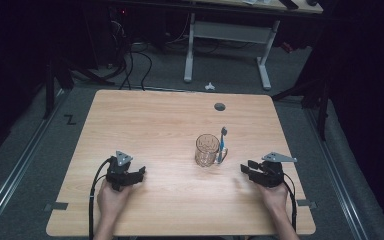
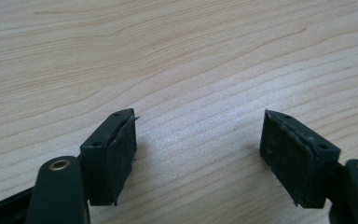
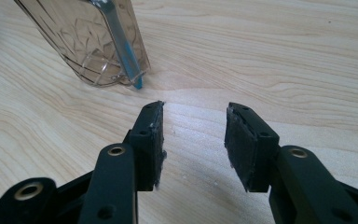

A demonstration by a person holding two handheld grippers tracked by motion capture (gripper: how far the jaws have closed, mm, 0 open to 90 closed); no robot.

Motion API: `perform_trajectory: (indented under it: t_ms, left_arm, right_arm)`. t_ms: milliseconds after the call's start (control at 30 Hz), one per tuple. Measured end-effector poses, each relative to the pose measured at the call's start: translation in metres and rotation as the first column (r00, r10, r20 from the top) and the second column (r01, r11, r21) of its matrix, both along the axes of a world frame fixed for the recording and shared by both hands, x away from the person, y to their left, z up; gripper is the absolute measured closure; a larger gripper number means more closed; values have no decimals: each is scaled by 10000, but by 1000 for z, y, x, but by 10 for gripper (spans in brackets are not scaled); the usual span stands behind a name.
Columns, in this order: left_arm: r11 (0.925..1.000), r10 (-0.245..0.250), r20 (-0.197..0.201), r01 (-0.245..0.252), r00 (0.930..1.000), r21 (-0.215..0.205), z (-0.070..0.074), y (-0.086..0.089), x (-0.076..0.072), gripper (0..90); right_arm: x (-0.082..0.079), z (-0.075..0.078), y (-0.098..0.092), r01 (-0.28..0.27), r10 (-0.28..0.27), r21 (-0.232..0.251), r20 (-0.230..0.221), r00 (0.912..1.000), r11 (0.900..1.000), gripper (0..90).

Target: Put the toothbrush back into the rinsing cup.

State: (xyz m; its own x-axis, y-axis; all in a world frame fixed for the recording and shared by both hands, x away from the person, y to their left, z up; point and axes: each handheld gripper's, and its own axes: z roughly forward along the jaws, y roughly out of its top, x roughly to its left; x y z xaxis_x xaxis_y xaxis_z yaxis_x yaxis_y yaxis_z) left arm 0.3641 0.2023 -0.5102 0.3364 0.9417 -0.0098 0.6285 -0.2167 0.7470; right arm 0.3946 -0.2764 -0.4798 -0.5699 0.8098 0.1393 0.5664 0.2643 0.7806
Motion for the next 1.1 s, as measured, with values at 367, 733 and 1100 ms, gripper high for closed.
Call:
perform_trajectory:
  t_ms: [367,733,1100]
  left_arm:
    - [10000,0,0,0,10000,-3,0,0,0,276]
    - [10000,-2,-2,2,10000,1,0,0,0,276]
    - [10000,-2,-1,2,10000,-2,0,0,0,276]
  right_arm:
    - [5,-9,7,100,-102,-455,-32,9999,9989,570]
    - [7,-16,13,119,-120,-818,-9,9999,9966,565]
    - [7,-23,16,435,-414,-1373,179,9990,9896,538]
